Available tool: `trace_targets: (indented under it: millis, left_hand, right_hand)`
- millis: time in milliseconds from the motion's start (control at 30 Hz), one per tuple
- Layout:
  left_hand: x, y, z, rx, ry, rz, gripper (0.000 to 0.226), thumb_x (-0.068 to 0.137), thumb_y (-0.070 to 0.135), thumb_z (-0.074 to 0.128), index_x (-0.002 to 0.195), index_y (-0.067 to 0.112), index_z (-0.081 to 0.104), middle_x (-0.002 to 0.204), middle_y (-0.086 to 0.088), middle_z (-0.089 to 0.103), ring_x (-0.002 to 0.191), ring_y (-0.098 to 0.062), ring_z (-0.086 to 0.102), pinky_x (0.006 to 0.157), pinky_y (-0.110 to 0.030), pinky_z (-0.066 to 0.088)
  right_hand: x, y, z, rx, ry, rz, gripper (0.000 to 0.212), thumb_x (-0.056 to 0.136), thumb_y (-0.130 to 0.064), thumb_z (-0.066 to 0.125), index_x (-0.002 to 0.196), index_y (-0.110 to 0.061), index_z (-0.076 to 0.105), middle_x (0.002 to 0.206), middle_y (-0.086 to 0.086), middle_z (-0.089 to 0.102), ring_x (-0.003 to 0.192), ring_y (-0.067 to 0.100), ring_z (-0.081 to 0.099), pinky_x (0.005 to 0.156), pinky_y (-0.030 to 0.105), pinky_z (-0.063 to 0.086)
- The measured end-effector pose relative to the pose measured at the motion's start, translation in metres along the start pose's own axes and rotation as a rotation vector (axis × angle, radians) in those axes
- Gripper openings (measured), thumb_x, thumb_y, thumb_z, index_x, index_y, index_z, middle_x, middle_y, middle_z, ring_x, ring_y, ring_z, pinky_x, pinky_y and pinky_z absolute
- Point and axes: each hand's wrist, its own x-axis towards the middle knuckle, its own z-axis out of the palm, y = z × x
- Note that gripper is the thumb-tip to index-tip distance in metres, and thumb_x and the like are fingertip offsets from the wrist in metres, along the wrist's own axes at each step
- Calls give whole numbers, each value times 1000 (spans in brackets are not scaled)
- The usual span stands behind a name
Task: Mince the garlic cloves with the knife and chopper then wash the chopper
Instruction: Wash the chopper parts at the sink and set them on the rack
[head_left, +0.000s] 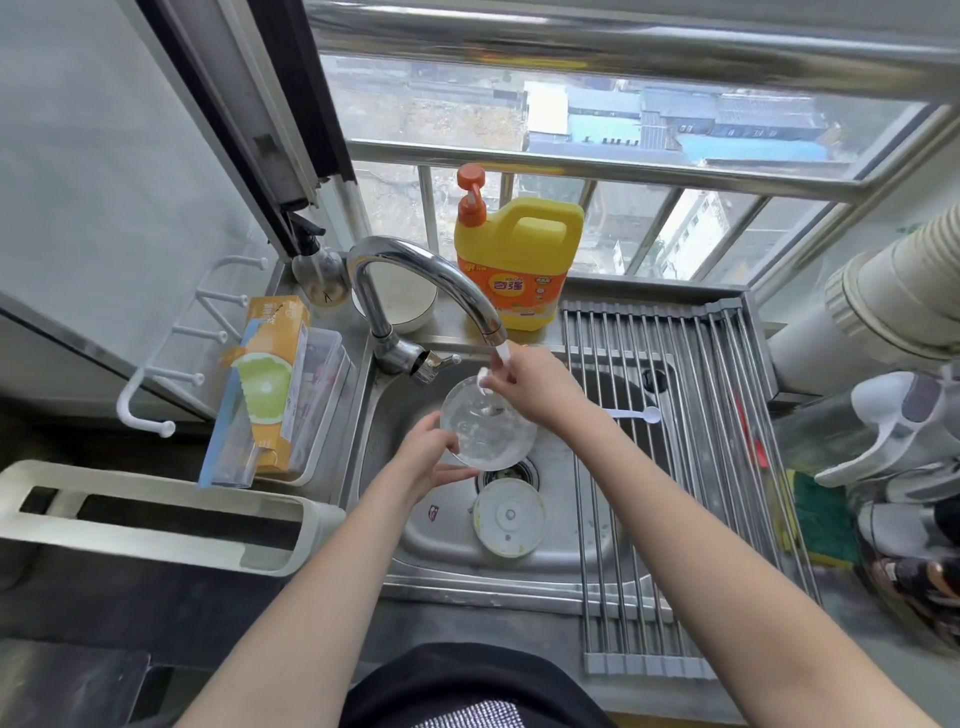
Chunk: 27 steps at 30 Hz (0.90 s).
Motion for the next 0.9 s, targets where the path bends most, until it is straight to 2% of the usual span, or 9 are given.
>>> trace_targets:
  millis: [100,167,233,300,467,600,733,800,900]
  left_hand:
    - [2,0,-1,-3,7,-6,57,75,-15,37,118,16,56,127,-14,52,93,-42,63,66,-43,59]
    - [3,0,-1,-8,7,-9,58,75,-15,37,119,16,56,128,-14,52,95,-43,63,66,-42,59]
    - [3,0,-1,-11,7,-7,57,75,-15,37,118,17,56,129,-13,51,96,-42,62,65,-42,59]
    - [1,2,-1,-15,8,-8,56,77,-15,36,119,17,55,129,-13,49,95,-43,61,63,-41,59]
    - [-2,3,0,-11,3,-11,52,77,-16,36,112,18,55,125,-12,51,92,-41,62,58,-39,58]
    - [-2,3,0,-7,5,-6,53,77,-14,37,117,16,55,127,-13,51,94,-40,62,60,-39,59]
    - [-1,3,0,-6,2,-5,55,77,-15,36,119,16,55,126,-13,53,94,-41,62,60,-38,58]
    - [0,3,0,-11,4,-11,55,77,-15,36,118,16,54,126,-13,51,94,-43,61,59,-38,58]
    - [3,2,0,-19,15,-9,58,75,-16,35,121,16,54,129,-14,50,96,-43,60,59,-39,58]
  right_hand:
    - [3,0,-2,-121,-49,-105,14,98,-21,47,84,-19,49,76,-1,53,76,24,55,67,34,44]
    - [3,-1,-3,-193,-92,-124,9,95,-19,50,95,-14,58,91,7,62,84,27,59,74,39,51]
    - [4,-1,-3,-166,-49,-98,10,93,-19,54,97,-12,59,95,8,64,85,27,60,75,41,53]
    - [4,-1,-5,-149,23,-56,9,92,-20,58,93,-11,58,93,6,63,83,24,58,74,38,51]
    - [7,-2,-4,-117,-19,-24,8,89,-19,61,86,-13,57,82,5,63,76,23,58,71,38,51]
    - [7,-3,1,-94,-18,43,14,88,-17,59,78,-16,50,78,4,59,73,23,55,68,37,50]
    - [4,6,12,223,89,282,17,89,-25,58,77,-12,55,78,7,64,72,26,65,68,41,55]
    - [-2,11,15,414,101,348,16,89,-26,61,78,-16,56,77,5,67,70,22,68,68,36,56]
    - [-12,19,19,767,61,402,13,86,-23,68,92,-13,64,86,7,69,76,17,65,74,31,55]
